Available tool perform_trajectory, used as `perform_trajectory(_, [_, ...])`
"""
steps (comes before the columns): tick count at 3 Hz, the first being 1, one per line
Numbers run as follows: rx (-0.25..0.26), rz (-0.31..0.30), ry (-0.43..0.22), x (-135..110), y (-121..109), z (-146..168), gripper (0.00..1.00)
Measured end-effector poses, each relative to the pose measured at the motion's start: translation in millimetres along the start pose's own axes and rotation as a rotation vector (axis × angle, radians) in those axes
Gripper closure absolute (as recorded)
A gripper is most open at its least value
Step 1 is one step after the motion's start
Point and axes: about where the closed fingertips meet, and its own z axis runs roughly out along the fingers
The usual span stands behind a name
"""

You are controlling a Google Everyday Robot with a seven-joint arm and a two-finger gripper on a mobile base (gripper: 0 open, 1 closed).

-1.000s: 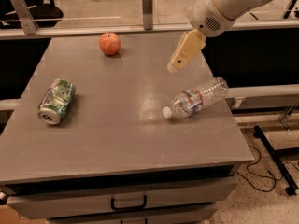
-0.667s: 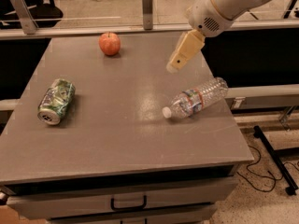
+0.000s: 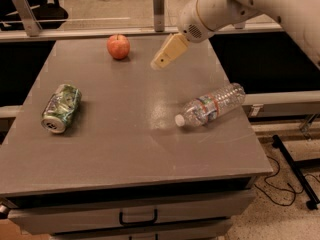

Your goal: Move apple near water bottle

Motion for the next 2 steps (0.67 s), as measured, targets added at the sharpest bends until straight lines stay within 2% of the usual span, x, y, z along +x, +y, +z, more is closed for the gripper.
perform_trajectory(1, [0.027, 0.032, -0.083, -26.1, -21.3, 66.2, 0.0])
perform_trajectory(2, [0.044, 0.085, -0.115, -46.1, -37.0, 133.4, 0.0])
